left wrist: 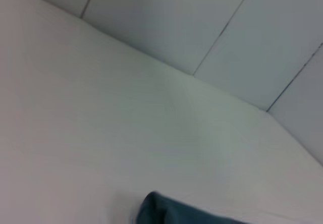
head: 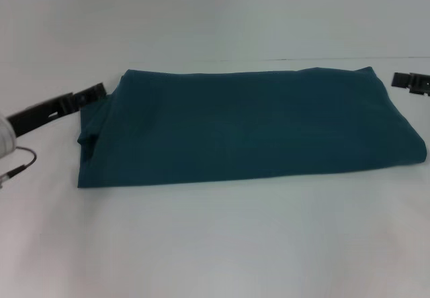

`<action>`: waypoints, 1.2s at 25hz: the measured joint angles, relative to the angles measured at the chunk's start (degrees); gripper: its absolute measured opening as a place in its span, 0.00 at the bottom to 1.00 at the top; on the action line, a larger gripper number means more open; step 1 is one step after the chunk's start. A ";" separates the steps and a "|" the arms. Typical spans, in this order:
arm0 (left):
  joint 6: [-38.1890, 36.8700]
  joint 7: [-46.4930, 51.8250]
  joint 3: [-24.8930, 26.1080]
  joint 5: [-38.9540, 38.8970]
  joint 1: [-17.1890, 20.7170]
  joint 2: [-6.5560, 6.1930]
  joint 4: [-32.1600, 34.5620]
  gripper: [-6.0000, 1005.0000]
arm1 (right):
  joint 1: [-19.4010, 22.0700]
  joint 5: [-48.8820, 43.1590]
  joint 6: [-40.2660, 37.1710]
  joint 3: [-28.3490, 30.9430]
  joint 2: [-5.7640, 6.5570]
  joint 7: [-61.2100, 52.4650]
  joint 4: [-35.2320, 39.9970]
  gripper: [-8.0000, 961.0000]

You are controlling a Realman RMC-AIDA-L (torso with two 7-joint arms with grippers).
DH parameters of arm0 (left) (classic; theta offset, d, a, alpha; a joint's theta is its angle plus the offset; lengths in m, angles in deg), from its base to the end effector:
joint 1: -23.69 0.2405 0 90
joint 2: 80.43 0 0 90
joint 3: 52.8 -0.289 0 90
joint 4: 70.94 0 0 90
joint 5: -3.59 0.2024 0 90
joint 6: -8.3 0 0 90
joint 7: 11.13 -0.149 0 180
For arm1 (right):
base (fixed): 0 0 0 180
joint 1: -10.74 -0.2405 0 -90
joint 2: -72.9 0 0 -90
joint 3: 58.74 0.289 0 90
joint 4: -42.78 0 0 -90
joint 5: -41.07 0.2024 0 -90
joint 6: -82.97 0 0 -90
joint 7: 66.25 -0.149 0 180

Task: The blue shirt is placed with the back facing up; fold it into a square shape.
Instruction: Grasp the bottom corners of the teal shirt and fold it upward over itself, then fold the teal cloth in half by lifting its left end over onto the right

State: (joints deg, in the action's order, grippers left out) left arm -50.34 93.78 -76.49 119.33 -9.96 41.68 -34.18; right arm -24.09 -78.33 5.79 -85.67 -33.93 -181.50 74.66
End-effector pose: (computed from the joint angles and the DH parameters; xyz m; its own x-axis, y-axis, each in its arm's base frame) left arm -0.3292 0.4047 0.0067 0.3128 0.5433 0.7791 0.9469 -0.2423 -0.2113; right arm 0.3327 0.4042 0.0876 0.3352 -0.6716 -0.6607 -0.9278 -0.3572 -0.1076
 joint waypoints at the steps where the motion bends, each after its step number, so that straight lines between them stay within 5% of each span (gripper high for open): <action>1: 0.25 -0.20 -0.06 -0.01 0.44 0.16 0.16 0.85 | 0.46 0.10 -0.73 0.08 0.01 -0.38 0.29 0.81; 12: 3.31 -3.21 -0.92 0.14 -0.72 0.41 -0.54 0.84 | 1.22 -0.01 -1.21 -0.29 -0.95 -0.95 0.73 0.81; 21: 11.87 -4.52 -10.30 -0.02 -2.88 1.34 -1.64 0.84 | 0.76 -0.15 -1.04 -0.33 -1.27 -1.03 0.74 0.81; 30: 14.85 -4.21 -13.14 0.36 -3.00 1.64 -2.04 0.84 | 0.72 -0.23 -1.01 -0.31 -1.37 -0.84 0.73 0.81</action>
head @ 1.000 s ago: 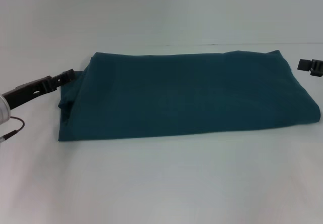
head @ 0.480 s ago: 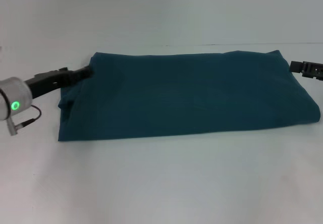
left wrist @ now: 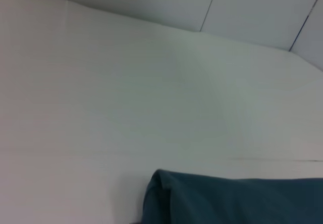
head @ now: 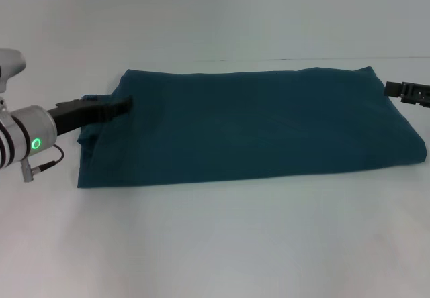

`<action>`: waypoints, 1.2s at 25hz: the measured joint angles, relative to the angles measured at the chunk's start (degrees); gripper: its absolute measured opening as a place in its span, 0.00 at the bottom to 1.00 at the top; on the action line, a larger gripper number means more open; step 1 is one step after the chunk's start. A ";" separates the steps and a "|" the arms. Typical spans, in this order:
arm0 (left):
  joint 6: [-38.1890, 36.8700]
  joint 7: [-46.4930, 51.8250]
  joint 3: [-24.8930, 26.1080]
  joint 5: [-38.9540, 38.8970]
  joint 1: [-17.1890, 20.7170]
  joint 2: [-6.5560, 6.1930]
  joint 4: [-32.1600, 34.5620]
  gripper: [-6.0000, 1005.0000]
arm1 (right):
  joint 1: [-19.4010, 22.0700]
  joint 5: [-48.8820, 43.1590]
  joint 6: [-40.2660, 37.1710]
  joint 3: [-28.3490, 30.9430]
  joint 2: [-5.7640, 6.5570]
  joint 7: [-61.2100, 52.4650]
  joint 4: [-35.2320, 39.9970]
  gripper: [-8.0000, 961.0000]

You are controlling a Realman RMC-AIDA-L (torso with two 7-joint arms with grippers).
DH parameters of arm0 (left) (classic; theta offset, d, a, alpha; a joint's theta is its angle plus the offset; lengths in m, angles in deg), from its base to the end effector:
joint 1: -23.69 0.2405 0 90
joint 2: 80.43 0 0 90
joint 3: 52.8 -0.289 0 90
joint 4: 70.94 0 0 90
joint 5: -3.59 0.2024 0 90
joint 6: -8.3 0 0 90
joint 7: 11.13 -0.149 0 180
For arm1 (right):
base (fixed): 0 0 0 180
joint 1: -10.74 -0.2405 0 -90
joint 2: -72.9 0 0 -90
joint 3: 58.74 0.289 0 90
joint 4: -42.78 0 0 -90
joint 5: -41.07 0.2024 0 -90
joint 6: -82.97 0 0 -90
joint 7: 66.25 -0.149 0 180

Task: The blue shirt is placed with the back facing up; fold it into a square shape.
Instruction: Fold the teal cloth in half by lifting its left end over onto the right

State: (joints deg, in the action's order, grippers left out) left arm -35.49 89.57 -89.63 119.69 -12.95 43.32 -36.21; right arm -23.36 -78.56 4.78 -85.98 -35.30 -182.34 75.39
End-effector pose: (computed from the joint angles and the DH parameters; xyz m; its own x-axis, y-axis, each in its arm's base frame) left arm -0.3109 0.4277 -0.0294 0.5205 0.5567 0.6474 0.8525 -0.2958 -0.4310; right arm 0.3323 0.3969 0.0764 0.3149 -0.6920 -0.6496 -0.9326 -0.3526 -0.0765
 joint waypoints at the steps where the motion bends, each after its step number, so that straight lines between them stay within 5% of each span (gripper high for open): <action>1: -0.41 0.28 0.00 0.19 0.19 -0.06 0.17 0.84 | 0.00 0.00 0.01 0.00 0.00 0.05 0.00 0.81; 11: -17.51 8.51 0.32 2.56 7.48 -0.51 9.79 0.83 | 0.61 0.00 -0.02 0.00 0.17 0.03 0.00 0.81; 19: -19.24 10.12 0.76 2.33 12.77 0.05 13.97 0.83 | 0.98 0.01 -0.04 -0.09 0.27 0.34 -0.06 0.81; 30: -23.83 9.54 2.20 3.59 14.48 -0.14 14.49 0.82 | 1.14 -1.25 -0.10 -0.09 0.28 0.24 -0.03 0.81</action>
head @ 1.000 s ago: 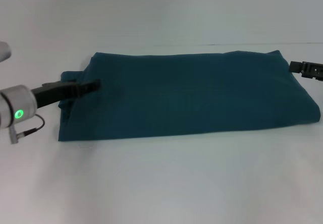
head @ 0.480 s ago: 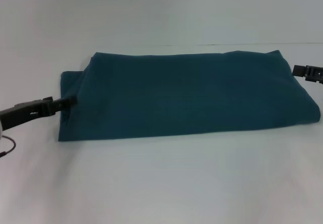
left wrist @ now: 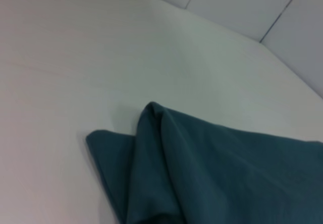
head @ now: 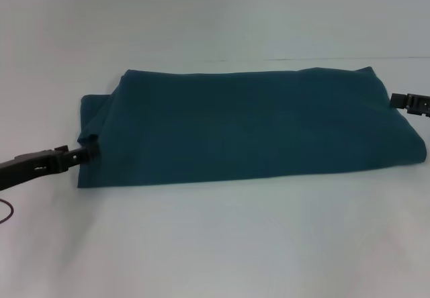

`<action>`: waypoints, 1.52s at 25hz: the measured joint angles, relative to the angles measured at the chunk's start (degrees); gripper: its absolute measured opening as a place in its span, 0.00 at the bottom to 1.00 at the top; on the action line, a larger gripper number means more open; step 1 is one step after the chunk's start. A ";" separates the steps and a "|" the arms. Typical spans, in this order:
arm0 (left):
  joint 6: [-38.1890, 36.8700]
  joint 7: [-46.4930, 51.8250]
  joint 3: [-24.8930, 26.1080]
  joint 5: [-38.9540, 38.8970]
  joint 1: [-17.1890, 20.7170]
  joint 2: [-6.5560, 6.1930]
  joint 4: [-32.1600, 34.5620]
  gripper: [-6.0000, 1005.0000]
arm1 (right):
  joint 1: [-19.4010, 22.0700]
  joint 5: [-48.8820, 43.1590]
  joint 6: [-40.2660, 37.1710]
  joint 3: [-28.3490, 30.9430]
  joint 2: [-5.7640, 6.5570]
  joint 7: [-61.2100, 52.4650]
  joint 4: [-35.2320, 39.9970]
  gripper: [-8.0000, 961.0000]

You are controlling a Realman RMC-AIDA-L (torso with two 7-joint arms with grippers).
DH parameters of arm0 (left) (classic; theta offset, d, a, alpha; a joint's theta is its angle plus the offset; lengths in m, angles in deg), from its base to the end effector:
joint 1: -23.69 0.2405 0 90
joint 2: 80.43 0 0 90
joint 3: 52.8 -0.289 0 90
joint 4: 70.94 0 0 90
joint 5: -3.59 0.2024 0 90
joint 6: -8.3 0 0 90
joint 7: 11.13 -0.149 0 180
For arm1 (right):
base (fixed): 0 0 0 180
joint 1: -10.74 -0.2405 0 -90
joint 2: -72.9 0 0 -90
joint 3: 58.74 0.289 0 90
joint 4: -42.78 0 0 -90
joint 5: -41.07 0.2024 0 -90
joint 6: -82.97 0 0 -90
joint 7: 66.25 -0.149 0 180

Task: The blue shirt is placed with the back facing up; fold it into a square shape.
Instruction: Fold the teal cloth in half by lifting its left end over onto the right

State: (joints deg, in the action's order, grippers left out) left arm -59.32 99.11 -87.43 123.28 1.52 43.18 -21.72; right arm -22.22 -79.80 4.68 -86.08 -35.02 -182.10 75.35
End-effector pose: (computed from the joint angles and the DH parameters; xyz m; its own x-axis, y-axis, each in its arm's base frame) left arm -0.3527 0.3431 0.0055 0.3943 0.6520 0.6476 0.9186 -0.2999 -0.2574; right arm 0.3428 0.3889 0.0767 0.3153 -0.7071 -0.6330 -0.9375 -0.3354 -0.0924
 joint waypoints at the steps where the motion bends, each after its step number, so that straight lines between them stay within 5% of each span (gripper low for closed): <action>1: -0.12 -0.01 -0.04 0.56 0.00 0.00 0.00 0.82 | 0.02 -0.02 -0.04 0.00 0.00 -0.01 0.00 0.81; 35: 3.21 -2.59 -3.70 2.21 -1.85 0.11 -3.61 0.80 | 0.15 -0.05 0.07 0.01 -0.26 0.09 0.01 0.78; 38: 3.64 -2.35 -3.70 2.21 -1.87 0.11 -3.59 0.66 | 0.18 -0.06 -0.03 0.01 -0.26 0.08 0.01 0.77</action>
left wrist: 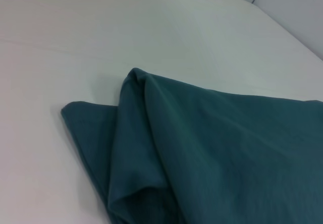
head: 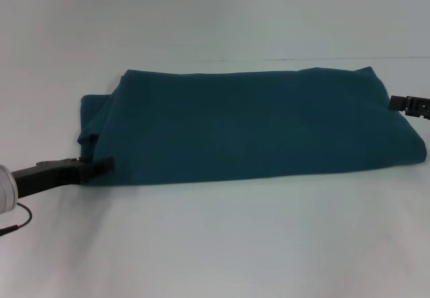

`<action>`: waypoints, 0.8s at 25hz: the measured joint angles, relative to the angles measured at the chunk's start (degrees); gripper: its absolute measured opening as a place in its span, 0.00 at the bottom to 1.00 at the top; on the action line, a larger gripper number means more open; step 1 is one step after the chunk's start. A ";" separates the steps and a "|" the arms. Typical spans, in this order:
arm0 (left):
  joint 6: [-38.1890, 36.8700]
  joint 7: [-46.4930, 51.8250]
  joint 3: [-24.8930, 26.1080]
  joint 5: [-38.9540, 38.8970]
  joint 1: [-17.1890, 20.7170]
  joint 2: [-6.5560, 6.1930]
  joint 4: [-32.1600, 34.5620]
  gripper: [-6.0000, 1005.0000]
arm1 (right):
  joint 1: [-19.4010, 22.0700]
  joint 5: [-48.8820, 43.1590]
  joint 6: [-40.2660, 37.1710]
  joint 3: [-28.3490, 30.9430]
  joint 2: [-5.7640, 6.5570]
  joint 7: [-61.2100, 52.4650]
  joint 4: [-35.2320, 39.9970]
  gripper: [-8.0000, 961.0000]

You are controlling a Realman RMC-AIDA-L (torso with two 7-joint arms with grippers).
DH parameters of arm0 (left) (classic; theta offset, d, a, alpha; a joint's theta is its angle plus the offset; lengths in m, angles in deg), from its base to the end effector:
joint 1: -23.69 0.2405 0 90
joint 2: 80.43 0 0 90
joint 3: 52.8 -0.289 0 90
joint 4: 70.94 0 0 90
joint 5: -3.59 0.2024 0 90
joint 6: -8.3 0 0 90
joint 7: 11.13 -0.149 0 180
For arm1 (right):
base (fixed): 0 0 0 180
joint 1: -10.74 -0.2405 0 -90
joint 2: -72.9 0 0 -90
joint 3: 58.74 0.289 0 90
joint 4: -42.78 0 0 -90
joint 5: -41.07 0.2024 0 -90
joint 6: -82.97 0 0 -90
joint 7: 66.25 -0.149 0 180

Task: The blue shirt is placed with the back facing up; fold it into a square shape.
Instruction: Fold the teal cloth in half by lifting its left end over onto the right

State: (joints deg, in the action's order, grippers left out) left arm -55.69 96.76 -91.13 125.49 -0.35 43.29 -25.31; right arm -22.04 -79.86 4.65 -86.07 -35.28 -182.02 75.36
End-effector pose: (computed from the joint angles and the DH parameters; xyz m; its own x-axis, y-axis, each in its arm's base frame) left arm -0.3487 0.3496 -0.0180 0.4592 0.6804 0.5711 0.8883 -0.3485 -0.2990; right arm 0.3434 0.3873 0.0743 0.3124 -0.7096 -0.6316 -0.9384 -0.3338 -0.0891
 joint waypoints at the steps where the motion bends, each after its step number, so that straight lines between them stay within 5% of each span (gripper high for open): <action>1: 0.01 0.03 -0.01 0.00 -0.03 0.00 0.01 0.61 | 0.00 0.00 -0.06 0.00 0.00 -0.03 0.01 0.76; 13: 0.01 0.07 -0.09 0.00 -0.35 -0.14 -0.02 0.32 | 0.21 -0.31 0.34 0.00 0.01 -0.32 0.04 0.75; 20: 0.00 0.09 -0.07 0.00 -0.32 -0.06 -0.01 0.06 | 0.27 -5.63 6.39 0.00 0.10 -3.96 0.11 0.74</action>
State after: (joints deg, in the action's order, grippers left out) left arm -55.68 96.85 -91.20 125.49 -0.68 43.23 -25.32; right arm -21.77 -85.48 11.04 -86.07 -35.19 -185.98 75.47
